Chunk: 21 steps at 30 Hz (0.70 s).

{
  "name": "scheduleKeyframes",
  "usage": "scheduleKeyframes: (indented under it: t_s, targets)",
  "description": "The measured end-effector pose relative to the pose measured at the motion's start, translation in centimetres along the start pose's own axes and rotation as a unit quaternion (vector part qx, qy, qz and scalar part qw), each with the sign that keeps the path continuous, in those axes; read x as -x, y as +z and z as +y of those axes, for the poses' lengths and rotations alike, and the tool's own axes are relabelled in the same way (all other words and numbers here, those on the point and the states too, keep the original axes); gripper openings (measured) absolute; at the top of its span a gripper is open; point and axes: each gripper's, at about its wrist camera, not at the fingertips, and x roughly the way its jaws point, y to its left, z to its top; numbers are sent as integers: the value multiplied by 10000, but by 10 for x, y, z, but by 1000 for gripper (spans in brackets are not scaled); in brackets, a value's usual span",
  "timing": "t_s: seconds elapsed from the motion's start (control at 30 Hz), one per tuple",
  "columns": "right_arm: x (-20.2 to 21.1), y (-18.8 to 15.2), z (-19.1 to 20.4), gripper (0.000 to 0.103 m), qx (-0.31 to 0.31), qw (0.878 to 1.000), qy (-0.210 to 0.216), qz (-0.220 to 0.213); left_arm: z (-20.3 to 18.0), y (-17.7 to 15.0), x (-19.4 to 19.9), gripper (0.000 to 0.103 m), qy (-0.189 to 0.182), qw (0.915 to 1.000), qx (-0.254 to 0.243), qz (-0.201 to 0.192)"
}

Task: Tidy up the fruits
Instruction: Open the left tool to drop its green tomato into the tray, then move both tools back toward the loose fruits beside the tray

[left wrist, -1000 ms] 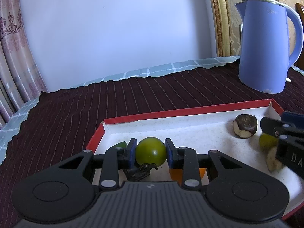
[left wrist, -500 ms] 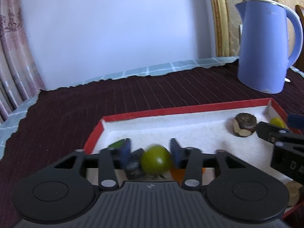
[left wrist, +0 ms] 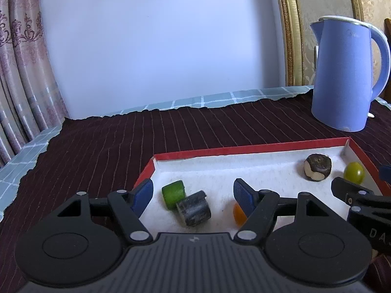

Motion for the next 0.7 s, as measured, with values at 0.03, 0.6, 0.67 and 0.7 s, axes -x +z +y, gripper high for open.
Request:
scheduleKeyframes:
  t_s: [0.03,0.6,0.67,0.7]
  targets:
    - [2,-1,0,84,-12,10000,-6,-17,1,-1,3,72,-1,10000,-10,-9]
    - [17,-14,3,103,-109,9999,74,-28,33,-28,23,80,4,9992,408,25]
    - [18,-16,4,103,-73,9999,81,-12,36,-32,25,80,36,9990,436,3]
    - [19,-17,5,103,-51,10000,83,-15,37,-34,27,80,60,9990,449,1]
